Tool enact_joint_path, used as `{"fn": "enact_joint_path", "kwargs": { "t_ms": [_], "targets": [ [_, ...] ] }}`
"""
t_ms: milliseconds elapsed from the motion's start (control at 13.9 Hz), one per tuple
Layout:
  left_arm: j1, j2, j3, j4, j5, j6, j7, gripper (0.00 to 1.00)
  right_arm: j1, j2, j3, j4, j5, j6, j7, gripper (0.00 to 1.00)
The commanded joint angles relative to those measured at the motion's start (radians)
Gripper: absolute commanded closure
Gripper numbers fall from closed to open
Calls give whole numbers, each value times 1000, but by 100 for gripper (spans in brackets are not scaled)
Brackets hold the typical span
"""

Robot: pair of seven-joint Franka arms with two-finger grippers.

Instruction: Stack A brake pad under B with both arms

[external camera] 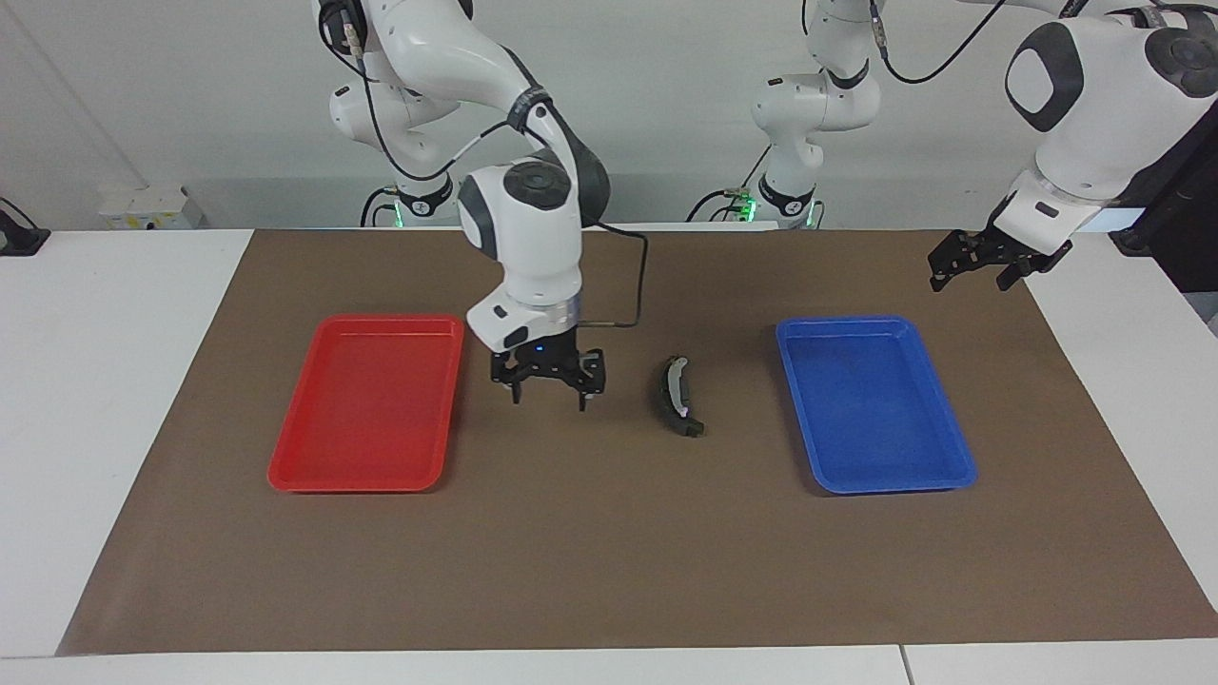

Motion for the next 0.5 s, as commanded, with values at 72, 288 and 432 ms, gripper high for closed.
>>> {"fn": "enact_joint_path", "kwargs": {
  "t_ms": [72,288,432],
  "targets": [
    [-1,1,3,6,10,-10,5,0,-136,-138,16,-58,-17,-138,-148,1],
    [-1,1,3,6,10,-10,5,0,-245,-203,16,-56,-9,-212,-247,1],
    [-1,1,3,6,10,-10,5,0,-294,-252,16,-56,0,-285,-320,1]
  ]
}}
